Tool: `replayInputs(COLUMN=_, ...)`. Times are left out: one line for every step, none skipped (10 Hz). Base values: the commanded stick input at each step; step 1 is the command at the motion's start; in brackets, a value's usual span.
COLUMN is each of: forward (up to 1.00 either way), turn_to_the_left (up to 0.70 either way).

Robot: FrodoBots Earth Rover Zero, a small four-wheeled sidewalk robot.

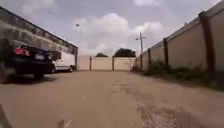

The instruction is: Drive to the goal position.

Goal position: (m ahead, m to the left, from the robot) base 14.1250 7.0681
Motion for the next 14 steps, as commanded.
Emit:
replayInputs(forward=0.7, turn_to_the_left=0.0)
replayInputs(forward=0.7, turn_to_the_left=0.0)
replayInputs(forward=0.7, turn_to_the_left=0.0)
replayInputs(forward=0.7, turn_to_the_left=0.0)
replayInputs(forward=0.7, turn_to_the_left=0.0)
replayInputs(forward=0.7, turn_to_the_left=0.0)
replayInputs(forward=0.7, turn_to_the_left=0.0)
replayInputs(forward=0.7, turn_to_the_left=0.0)
replayInputs(forward=0.7, turn_to_the_left=0.0)
replayInputs(forward=0.7, turn_to_the_left=0.0)
replayInputs(forward=0.7, turn_to_the_left=0.0)
replayInputs(forward=0.7, turn_to_the_left=0.0)
replayInputs(forward=0.7, turn_to_the_left=0.0)
replayInputs(forward=0.7, turn_to_the_left=0.0)
